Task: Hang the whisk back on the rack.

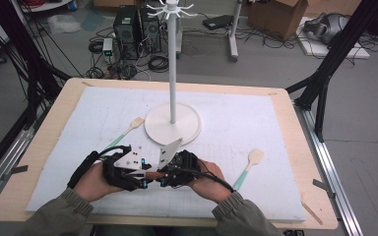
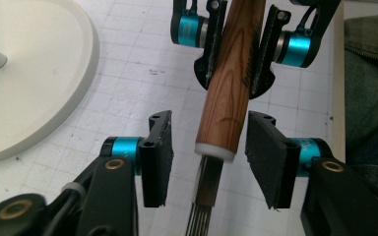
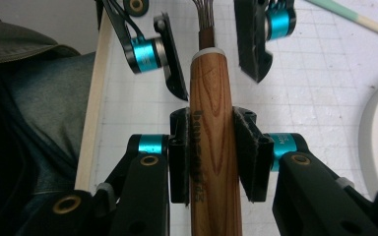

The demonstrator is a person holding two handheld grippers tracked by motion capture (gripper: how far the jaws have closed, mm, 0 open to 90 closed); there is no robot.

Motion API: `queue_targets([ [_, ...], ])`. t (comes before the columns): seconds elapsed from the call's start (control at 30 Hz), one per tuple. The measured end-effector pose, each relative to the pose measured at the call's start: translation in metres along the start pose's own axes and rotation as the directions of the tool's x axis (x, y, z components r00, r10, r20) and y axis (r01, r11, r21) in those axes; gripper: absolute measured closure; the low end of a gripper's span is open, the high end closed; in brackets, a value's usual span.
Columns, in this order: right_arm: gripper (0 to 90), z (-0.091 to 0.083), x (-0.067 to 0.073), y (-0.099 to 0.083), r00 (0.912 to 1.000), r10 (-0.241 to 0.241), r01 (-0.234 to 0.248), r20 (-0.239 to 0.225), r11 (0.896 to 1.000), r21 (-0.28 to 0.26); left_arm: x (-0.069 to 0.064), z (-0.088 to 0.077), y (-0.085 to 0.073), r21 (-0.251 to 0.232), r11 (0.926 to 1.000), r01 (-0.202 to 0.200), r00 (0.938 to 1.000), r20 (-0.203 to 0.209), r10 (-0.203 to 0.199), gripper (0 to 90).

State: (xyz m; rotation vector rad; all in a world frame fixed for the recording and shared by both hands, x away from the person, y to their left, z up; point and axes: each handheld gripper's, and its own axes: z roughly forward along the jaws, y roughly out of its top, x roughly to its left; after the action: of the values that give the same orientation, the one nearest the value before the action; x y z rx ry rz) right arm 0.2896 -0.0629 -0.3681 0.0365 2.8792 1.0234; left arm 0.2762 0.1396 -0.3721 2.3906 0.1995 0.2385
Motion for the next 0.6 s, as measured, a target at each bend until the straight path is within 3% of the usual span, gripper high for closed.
queue_targets([
  [0.23,70.4,-0.003,0.002,0.004,0.9999,-0.016,0.016,0.006,1.000,-0.009,0.000,0.003,0.002,0.018,0.9998,0.001,0.9992,0.040,-0.002,63.8],
  [0.4,70.0,-0.004,0.003,0.004,0.9987,-0.048,0.048,0.020,0.999,-0.010,-0.001,0.003,0.005,0.037,0.9991,-0.020,0.9991,0.039,0.018,68.4],
  [0.6,67.3,-0.012,0.000,0.003,0.9993,-0.037,0.038,0.009,0.995,-0.091,-0.002,-0.001,0.008,0.033,0.9992,-0.024,0.9989,0.041,0.023,71.1],
])
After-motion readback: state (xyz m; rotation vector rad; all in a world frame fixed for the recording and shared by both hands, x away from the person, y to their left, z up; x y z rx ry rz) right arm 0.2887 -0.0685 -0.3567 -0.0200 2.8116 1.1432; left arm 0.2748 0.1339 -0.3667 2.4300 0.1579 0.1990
